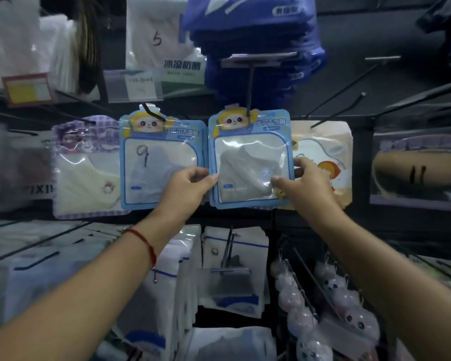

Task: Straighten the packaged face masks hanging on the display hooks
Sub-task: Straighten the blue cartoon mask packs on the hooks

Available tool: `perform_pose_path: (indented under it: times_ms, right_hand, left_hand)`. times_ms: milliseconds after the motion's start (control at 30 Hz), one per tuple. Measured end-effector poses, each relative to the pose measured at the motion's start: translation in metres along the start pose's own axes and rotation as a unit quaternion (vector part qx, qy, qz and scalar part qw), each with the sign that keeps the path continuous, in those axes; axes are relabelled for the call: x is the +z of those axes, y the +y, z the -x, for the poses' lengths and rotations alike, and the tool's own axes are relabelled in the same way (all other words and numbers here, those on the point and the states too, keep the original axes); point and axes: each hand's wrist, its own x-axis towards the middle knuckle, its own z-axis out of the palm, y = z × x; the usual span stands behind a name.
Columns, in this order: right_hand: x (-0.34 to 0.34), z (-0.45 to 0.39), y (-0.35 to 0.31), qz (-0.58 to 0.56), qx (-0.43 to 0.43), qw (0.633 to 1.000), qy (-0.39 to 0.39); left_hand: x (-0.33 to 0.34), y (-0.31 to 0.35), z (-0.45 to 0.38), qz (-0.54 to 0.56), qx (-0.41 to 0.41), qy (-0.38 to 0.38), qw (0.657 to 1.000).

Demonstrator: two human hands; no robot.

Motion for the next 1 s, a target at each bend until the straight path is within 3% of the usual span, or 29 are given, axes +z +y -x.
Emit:
perform_pose_path:
  times_ms: [233, 400, 633, 800, 1000]
  right_hand:
    - [-0.009, 0.006, -0.01, -0.061, 0.018, 0.998, -0.013]
    - [-0.014, 0.015, -0.018, -0.114, 0.037, 0.992, -0.038]
    - [-0.03, 0.026, -0.051, -0.297, 0.105, 0.942, -0.111]
    - [-0.021, 0.045, -0.073, -0.283, 0.038, 0.954, -0.091]
    - [-0.006, 0.056, -0.092, -0.27, -0.022, 0.958, -0.092]
  left_hand:
    - [-0.014, 0.01, 0.017, 0.129, -0.046, -0.071, 0.988]
    - [-0.025, 0.02, 0.021, 0.161, -0.044, -0.118, 0.979]
    - [-0.043, 0.034, 0.028, 0.194, 0.001, -0.232, 0.953]
    - [-0.066, 0.037, 0.018, 0.189, 0.016, -0.315, 0.93]
    - [-0.093, 0.065, -0.008, 0.258, 0.029, -0.359, 0.896]
